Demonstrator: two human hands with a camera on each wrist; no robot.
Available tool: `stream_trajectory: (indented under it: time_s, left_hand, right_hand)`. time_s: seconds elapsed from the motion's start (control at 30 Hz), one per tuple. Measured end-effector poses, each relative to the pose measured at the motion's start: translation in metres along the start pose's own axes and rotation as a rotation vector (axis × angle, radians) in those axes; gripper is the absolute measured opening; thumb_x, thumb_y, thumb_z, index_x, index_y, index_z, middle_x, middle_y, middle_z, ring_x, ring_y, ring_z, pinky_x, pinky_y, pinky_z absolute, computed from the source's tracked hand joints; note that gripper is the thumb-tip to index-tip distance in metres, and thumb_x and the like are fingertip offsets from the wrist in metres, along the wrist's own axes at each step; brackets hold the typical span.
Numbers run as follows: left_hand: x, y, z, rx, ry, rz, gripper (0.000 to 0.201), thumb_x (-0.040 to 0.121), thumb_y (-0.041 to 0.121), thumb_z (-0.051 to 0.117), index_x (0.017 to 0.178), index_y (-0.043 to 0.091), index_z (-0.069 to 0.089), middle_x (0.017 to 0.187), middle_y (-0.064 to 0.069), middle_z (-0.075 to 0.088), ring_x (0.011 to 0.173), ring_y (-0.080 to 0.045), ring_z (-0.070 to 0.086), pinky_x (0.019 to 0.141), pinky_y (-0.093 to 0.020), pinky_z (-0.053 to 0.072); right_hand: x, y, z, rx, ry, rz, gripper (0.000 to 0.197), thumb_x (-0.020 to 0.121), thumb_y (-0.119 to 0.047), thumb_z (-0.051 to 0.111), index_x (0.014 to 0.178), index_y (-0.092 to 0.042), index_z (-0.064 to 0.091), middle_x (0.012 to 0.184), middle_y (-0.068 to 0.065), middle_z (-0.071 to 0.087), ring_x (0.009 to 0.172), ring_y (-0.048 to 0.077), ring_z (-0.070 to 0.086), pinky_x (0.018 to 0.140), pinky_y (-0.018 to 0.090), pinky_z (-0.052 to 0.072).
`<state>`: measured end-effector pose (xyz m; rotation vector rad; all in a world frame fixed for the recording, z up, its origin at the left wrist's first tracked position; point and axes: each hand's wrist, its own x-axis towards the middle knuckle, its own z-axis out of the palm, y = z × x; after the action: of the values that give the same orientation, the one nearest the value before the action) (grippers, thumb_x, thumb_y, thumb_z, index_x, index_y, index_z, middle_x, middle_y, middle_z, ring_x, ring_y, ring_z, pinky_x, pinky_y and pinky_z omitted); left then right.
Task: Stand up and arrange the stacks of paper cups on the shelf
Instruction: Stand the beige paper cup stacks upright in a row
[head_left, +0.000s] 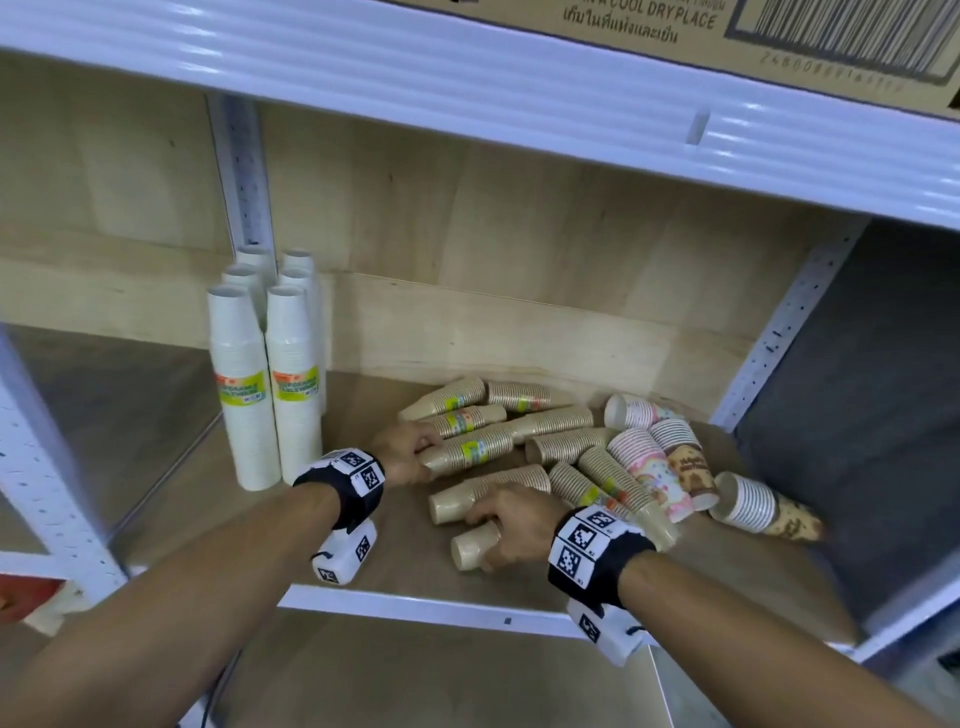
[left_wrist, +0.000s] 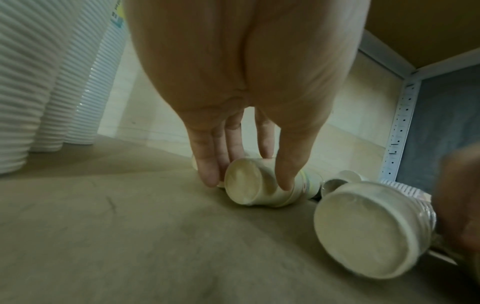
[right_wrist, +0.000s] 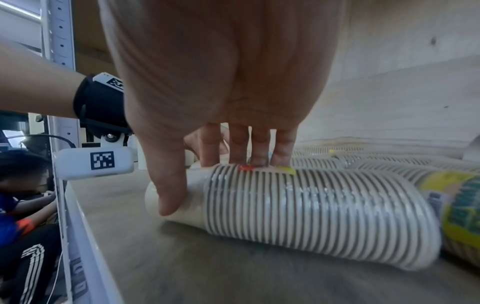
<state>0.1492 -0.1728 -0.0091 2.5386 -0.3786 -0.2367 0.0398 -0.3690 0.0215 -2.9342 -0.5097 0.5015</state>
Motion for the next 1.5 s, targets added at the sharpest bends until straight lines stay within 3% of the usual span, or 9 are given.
stream_trajectory:
  time_s: [0.37,0.53,0.67,0.77,0.87,1.0,1.2,1.37,1.5]
  left_hand:
    - [0.001,-0.002,-0.004,0.053,-0.01,0.0,0.052,0.073,0.019,0.08,0.12,0.024,0.058,0.119,-0.002,0.059,0.099,-0.018,0.057,0.077,-0.022,0.043]
    - [0.001,0.006,-0.015,0.063,-0.001,0.046,0.045,0.076,0.02,0.076,0.119,0.024,0.062,0.121,0.0,0.061,0.109,-0.019,0.059,0.082,-0.021,0.041]
    - [0.001,0.021,-0.029,0.02,0.002,0.045,0.042,0.079,0.013,0.075,0.119,0.019,0.064,0.115,-0.001,0.058,0.108,-0.022,0.059,0.079,-0.023,0.042]
    - [0.002,0.033,-0.043,-0.006,-0.007,0.056,0.04,0.079,0.008,0.076,0.117,0.015,0.065,0.107,-0.007,0.062,0.092,-0.021,0.06,0.073,-0.025,0.047]
    - [0.001,0.042,-0.062,-0.02,0.015,0.078,0.035,0.079,0.01,0.076,0.112,0.014,0.068,0.083,0.002,0.059,0.076,-0.013,0.058,0.066,-0.02,0.045]
    - [-0.005,0.061,-0.092,0.039,0.022,0.103,0.026,0.08,0.012,0.076,0.104,0.018,0.07,0.074,0.009,0.058,0.074,-0.012,0.058,0.069,-0.023,0.048]
    - [-0.017,0.077,-0.136,0.182,0.029,0.049,0.033,0.08,0.017,0.076,0.113,0.019,0.07,0.103,0.003,0.065,0.101,-0.016,0.061,0.084,-0.025,0.05]
    - [-0.024,0.078,-0.163,0.247,0.094,-0.012,0.034,0.079,0.017,0.077,0.112,0.019,0.071,0.104,0.002,0.066,0.097,-0.016,0.061,0.082,-0.025,0.051]
    - [-0.024,0.075,-0.175,0.28,0.125,-0.084,0.036,0.082,0.012,0.073,0.117,0.015,0.068,0.119,-0.004,0.063,0.102,-0.02,0.06,0.078,-0.024,0.048]
  right_hand:
    - [0.005,-0.002,0.002,-0.026,-0.045,-0.018,0.063,0.067,-0.04,0.08,0.126,-0.029,0.06,0.126,-0.002,0.059,0.113,0.021,0.056,0.093,0.034,0.047]
    - [0.003,0.0,-0.011,0.016,-0.044,-0.057,0.056,0.069,-0.037,0.079,0.122,-0.028,0.061,0.116,-0.002,0.062,0.103,0.019,0.059,0.08,0.029,0.046]
    - [0.001,0.001,-0.026,0.017,0.02,-0.071,0.051,0.067,-0.039,0.077,0.115,-0.03,0.062,0.105,-0.006,0.065,0.091,0.016,0.061,0.077,0.03,0.05]
    - [0.002,0.002,-0.039,0.047,0.046,-0.087,0.044,0.069,-0.036,0.076,0.11,-0.028,0.064,0.097,-0.007,0.065,0.087,0.016,0.061,0.071,0.027,0.049]
    - [0.001,0.001,-0.057,0.1,0.067,-0.092,0.032,0.07,-0.034,0.077,0.097,-0.028,0.062,0.083,-0.01,0.06,0.079,0.015,0.06,0.06,0.025,0.043]
    - [0.001,-0.005,-0.084,0.226,0.092,-0.094,0.036,0.074,-0.029,0.078,0.105,-0.029,0.059,0.079,-0.017,0.055,0.074,0.007,0.057,0.058,0.022,0.041]
    - [0.012,-0.016,-0.118,0.415,0.249,-0.13,0.037,0.072,-0.025,0.08,0.102,-0.025,0.058,0.089,-0.005,0.066,0.074,0.012,0.062,0.057,0.02,0.05]
    - [0.033,-0.023,-0.137,0.564,0.381,-0.138,0.037,0.067,-0.028,0.082,0.097,-0.026,0.059,0.088,0.001,0.071,0.076,0.018,0.068,0.074,0.043,0.059]
    - [0.047,-0.032,-0.15,0.607,0.453,-0.146,0.037,0.072,-0.024,0.082,0.1,-0.022,0.058,0.084,-0.001,0.068,0.068,0.015,0.066,0.058,0.03,0.053]
